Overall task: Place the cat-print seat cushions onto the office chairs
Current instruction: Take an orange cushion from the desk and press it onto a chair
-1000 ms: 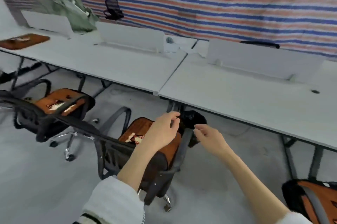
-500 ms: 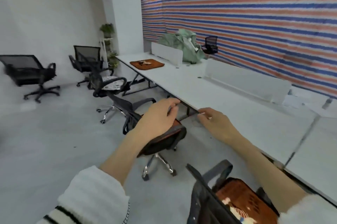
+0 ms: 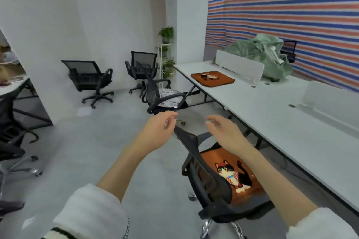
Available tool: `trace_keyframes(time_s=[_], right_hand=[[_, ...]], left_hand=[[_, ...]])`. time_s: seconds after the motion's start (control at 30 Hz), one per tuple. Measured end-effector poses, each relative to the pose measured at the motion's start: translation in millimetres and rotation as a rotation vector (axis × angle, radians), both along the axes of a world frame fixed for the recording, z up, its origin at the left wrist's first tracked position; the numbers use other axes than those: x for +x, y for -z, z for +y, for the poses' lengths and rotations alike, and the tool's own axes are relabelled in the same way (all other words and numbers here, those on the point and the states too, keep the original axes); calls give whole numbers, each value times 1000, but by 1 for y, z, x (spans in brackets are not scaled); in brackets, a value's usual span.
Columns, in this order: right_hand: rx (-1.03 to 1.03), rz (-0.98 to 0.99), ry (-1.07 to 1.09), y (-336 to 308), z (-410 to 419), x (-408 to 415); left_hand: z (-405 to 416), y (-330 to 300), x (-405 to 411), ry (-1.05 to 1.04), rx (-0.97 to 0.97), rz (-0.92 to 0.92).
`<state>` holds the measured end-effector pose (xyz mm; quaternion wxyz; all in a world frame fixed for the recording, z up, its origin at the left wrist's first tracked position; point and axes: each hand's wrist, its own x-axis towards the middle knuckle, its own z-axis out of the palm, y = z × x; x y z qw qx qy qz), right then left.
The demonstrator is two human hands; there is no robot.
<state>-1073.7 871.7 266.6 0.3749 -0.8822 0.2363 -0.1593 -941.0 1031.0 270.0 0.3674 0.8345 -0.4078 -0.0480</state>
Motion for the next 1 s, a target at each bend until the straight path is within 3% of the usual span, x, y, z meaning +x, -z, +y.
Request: trace_keyframes(time_s=[0.23,0.43,0.67,0.7,1.0], right_hand=[[5,7,87,3,-56,209],[34,35,178,3,-121,342],[46,43,275,13,-206,456],[72,14,303,21,-245,500],[193,3,407,38,-387,634]], left_hand=[[-55,12,234,61,15,-16],[-126,16,383,139,17,30],[-212,29,507,211,64,28],[-252,35,551,226,73,29],[-399,40,700,290,135,7]])
